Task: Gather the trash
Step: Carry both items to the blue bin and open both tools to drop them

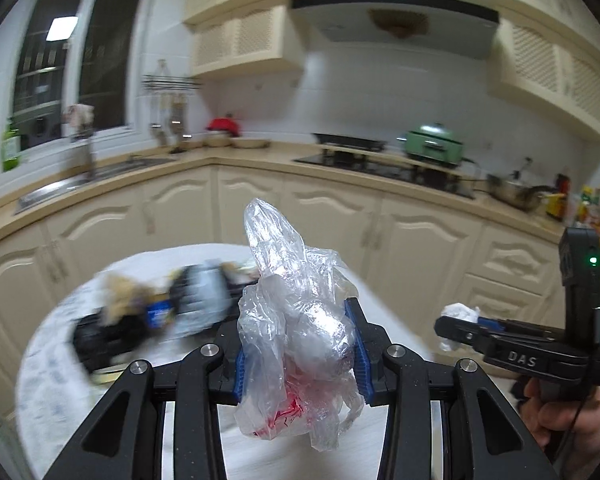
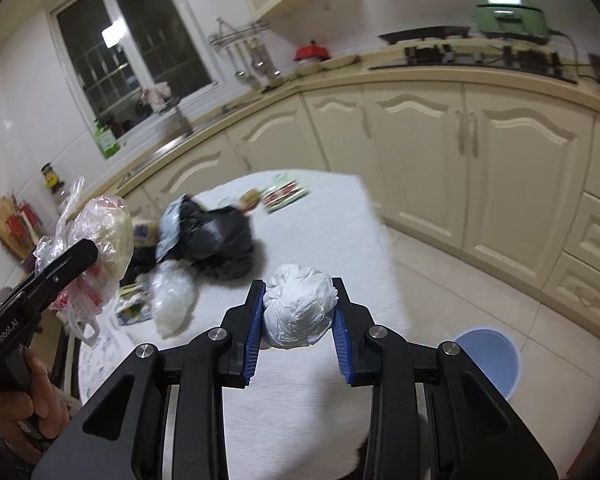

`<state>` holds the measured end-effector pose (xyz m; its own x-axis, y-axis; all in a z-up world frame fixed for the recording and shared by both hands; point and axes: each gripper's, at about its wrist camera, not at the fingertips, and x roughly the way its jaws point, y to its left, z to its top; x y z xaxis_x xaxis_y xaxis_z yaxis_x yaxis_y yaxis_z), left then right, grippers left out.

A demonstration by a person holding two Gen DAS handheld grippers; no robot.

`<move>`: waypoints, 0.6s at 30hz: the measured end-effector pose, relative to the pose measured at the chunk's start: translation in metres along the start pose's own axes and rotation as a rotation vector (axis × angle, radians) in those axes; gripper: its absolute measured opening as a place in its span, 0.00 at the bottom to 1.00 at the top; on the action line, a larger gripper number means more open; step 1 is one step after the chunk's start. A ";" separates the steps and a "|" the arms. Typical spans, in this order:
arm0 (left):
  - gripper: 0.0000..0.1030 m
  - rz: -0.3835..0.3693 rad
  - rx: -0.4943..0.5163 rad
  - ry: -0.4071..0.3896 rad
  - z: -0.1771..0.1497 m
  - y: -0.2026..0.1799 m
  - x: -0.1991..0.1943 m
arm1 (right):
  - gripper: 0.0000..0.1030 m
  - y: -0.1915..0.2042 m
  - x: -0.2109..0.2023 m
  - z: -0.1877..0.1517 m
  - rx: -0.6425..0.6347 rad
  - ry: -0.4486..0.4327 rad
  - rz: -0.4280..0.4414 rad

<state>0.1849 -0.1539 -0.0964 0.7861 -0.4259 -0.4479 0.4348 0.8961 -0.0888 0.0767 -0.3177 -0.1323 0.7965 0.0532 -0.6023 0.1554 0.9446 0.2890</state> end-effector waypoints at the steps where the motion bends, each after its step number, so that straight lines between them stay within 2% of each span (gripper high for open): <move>1: 0.36 -0.026 0.004 0.005 0.001 -0.010 0.007 | 0.30 -0.014 -0.006 0.003 0.018 -0.008 -0.020; 6: 0.36 -0.179 0.013 0.082 0.003 -0.070 0.055 | 0.30 -0.086 -0.027 0.009 0.108 -0.032 -0.124; 10: 0.36 -0.265 0.037 0.170 -0.004 -0.116 0.101 | 0.30 -0.148 -0.030 0.004 0.188 -0.012 -0.192; 13: 0.36 -0.304 0.061 0.247 -0.013 -0.149 0.139 | 0.30 -0.191 -0.017 -0.005 0.249 0.027 -0.223; 18: 0.36 -0.338 0.086 0.426 -0.035 -0.195 0.218 | 0.30 -0.253 0.022 -0.029 0.355 0.105 -0.231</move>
<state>0.2562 -0.4174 -0.2079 0.3571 -0.5839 -0.7290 0.6806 0.6972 -0.2250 0.0382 -0.5458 -0.2400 0.6564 -0.0961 -0.7483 0.5282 0.7668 0.3648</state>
